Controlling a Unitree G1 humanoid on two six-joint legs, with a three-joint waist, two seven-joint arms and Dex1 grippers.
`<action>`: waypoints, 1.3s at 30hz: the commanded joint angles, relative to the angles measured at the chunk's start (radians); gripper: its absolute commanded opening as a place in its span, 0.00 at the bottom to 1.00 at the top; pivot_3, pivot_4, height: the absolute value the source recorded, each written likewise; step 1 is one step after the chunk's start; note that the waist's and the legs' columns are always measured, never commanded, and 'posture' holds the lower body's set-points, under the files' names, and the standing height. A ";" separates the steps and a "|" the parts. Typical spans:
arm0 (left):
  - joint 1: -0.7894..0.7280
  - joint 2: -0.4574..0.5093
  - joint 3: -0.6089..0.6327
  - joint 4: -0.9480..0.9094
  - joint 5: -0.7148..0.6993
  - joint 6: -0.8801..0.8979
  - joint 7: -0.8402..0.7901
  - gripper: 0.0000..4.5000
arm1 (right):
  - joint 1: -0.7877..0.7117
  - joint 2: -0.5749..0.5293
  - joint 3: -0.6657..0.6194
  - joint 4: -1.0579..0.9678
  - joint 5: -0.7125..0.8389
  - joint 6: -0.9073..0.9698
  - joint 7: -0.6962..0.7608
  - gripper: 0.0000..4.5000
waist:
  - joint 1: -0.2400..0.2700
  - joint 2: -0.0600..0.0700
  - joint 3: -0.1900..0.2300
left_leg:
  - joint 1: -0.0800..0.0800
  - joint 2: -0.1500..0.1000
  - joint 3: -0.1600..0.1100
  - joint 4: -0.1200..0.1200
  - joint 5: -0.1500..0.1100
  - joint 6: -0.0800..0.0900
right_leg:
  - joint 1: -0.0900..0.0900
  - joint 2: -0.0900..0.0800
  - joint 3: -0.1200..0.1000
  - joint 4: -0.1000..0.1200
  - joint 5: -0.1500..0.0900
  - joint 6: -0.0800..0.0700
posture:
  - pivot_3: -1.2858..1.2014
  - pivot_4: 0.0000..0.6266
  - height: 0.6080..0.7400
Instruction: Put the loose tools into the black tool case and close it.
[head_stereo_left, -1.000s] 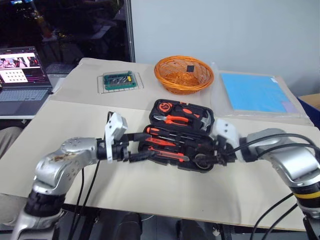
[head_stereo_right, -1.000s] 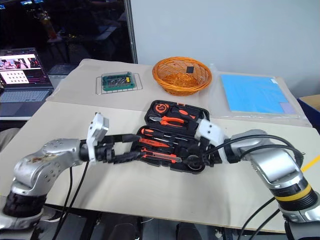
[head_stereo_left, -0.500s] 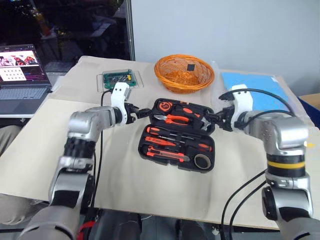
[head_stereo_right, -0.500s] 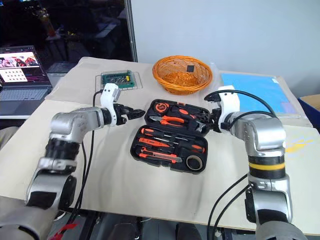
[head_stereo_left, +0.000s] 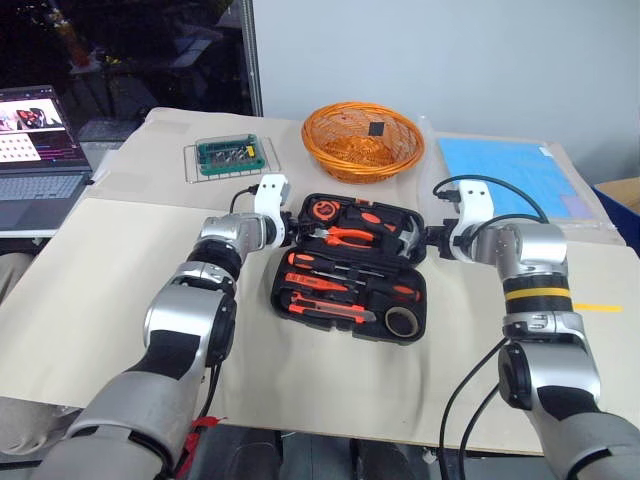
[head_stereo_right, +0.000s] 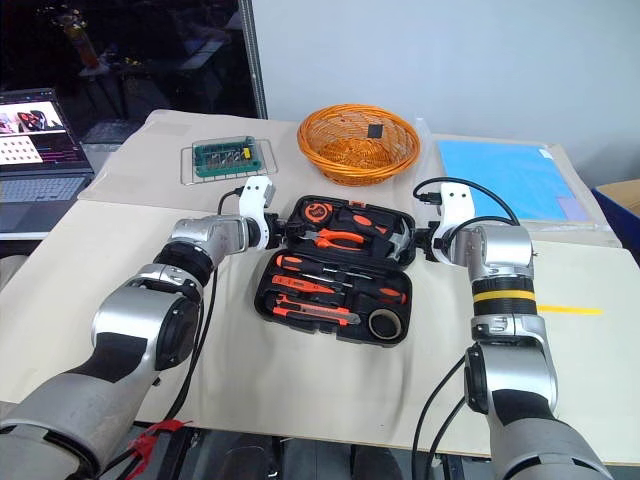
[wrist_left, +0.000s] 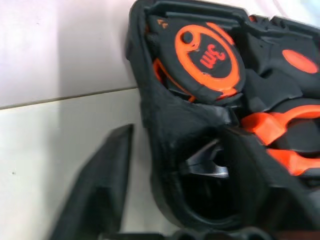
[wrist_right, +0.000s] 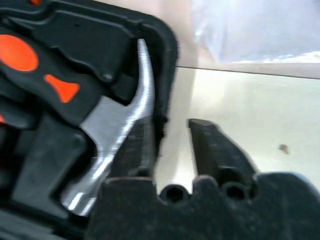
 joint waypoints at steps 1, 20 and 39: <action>-0.042 0.015 0.070 0.012 -0.021 0.008 -0.011 0.19 | -0.010 -0.004 -0.022 0.028 0.010 0.006 0.012 0.00 | 0.001 0.000 0.000 | 0.000 0.000 0.000 0.000 0.001 0.000 | 0.000 0.000 0.000 0.001 0.000 0.000 | 0.52 0.24 1.00; 0.395 0.120 0.032 -0.929 -0.152 0.583 -0.248 0.01 | 0.289 -0.040 0.060 -0.695 0.130 0.099 0.184 0.00 | -0.025 0.001 0.000 | -0.004 0.000 -0.001 -0.002 0.003 -0.002 | -0.009 0.000 0.000 0.007 0.000 0.000 | 0.52 0.24 1.00; 0.732 0.203 -0.133 -1.063 0.218 -0.529 -0.185 0.01 | 0.607 -0.075 0.065 -0.777 -0.022 -0.766 0.354 0.00 | 0.013 0.001 0.001 | -0.002 0.000 0.000 -0.004 0.006 0.000 | -0.007 0.000 0.001 0.005 0.003 -0.002 | 0.52 0.24 1.00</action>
